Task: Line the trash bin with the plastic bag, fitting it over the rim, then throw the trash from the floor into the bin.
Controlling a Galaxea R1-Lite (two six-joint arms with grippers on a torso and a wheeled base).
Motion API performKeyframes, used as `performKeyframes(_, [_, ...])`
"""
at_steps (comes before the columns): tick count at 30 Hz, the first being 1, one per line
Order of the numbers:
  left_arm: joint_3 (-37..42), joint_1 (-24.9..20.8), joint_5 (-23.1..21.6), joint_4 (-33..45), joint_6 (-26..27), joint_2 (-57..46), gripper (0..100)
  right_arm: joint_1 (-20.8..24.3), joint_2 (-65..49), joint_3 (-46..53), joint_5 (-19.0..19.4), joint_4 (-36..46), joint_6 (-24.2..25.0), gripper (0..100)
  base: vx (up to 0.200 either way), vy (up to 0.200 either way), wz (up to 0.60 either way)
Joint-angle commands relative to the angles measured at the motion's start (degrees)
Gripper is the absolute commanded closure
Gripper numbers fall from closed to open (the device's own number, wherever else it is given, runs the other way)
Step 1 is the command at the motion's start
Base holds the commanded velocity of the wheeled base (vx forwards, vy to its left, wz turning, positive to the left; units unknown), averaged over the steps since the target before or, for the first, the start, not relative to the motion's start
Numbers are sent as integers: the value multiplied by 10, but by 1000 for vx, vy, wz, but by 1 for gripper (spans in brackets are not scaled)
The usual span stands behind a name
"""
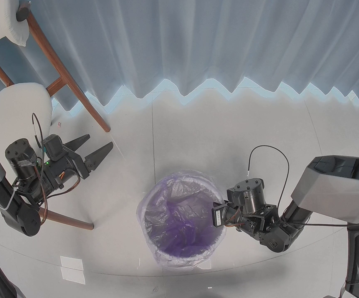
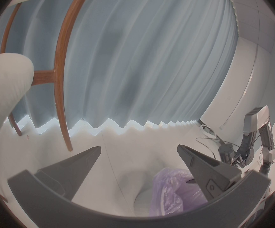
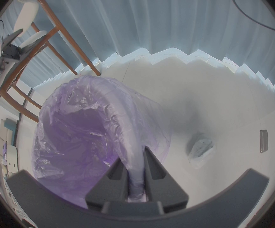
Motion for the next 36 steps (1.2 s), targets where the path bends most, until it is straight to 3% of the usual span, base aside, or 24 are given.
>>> performKeyframes(1, [1,-4,1,0,13,32,0,-7,33,8,10,-26,-7,100,0,0,0])
performKeyframes(2, [1,-5,1,0,13,33,0,-10,31,14,14,-36,-8,0,0,0,0])
performKeyframes(11, [19,-8,1,0,9,29,0,-15,-9,44,60,-173,7,0,0,0,0])
performKeyframes(15, [29,-8,1,3,9,34,0,-14,-46,66,69,-196,42,0,0,0,0])
performKeyframes(16, [37,-8,-2,9,8,40,0,-10,-75,83,71,-234,85,0,0,0,0])
performKeyframes(19, [49,-8,-5,13,9,61,0,-9,-119,106,71,-291,140,0,0,0,0])
performKeyframes(27, [84,-36,-18,7,11,116,0,-15,-287,167,68,-295,293,0,0,0,0])
performKeyframes(36, [105,-52,-20,8,26,154,0,-39,-350,257,68,-278,318,0,0,0,0])
